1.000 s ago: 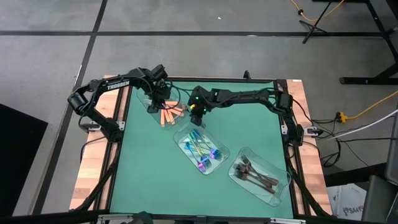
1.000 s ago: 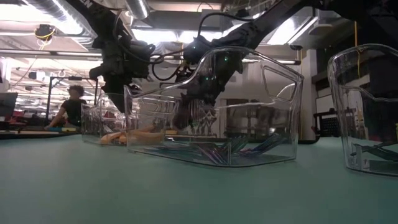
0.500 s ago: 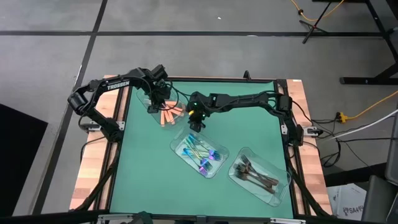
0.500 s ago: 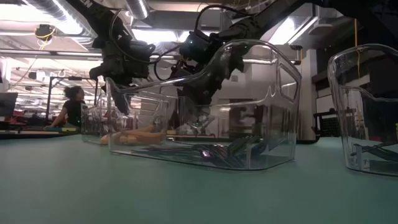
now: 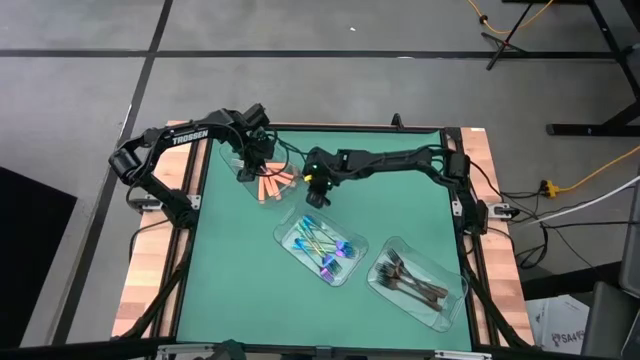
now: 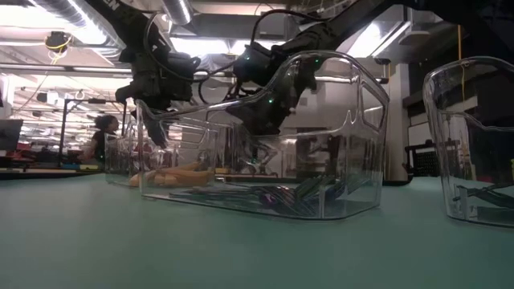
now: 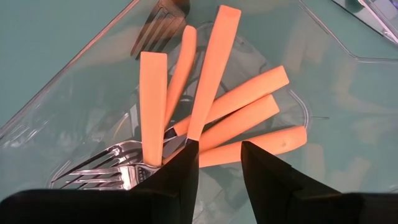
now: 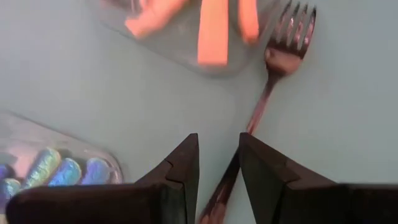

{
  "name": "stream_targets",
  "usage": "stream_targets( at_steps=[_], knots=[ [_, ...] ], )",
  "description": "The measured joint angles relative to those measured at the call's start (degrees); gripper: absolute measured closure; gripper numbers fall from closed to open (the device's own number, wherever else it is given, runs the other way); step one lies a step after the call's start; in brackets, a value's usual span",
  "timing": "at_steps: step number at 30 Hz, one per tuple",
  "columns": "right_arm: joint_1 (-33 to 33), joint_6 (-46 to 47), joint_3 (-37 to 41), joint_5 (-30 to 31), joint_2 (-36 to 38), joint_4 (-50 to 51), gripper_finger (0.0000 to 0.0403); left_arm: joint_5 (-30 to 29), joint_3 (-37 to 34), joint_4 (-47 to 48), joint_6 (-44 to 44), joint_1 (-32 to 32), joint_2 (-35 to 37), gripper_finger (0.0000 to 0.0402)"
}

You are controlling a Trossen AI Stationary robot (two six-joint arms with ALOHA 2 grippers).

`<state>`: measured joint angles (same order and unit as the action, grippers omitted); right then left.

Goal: Sort silverware by color (type)
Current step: Put black fork into the bottom transparent bin

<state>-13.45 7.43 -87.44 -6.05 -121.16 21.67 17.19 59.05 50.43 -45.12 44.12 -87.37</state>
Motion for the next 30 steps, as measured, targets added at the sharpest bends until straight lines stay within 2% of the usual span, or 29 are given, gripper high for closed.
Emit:
stream_targets(
  at_steps=[16, 21, 30],
  knots=[
    [-0.47, 4.73, 0.00, 2.28, 0.02, 4.87, 0.0299, -0.02, 0.00, 0.00, 0.07, 0.00, 0.00, 0.0288],
    [-1.43, -4.00, 0.00, -2.21, 0.02, 4.83, 0.0299, -0.02, 0.00, 0.00, 0.09, 0.00, 0.00, 0.0288],
    [-1.95, -13.77, 0.00, -4.06, 0.02, 3.85, 0.0299, 0.00, 0.00, -0.02, 0.13, 0.00, 0.00, 0.0288]
  ],
)
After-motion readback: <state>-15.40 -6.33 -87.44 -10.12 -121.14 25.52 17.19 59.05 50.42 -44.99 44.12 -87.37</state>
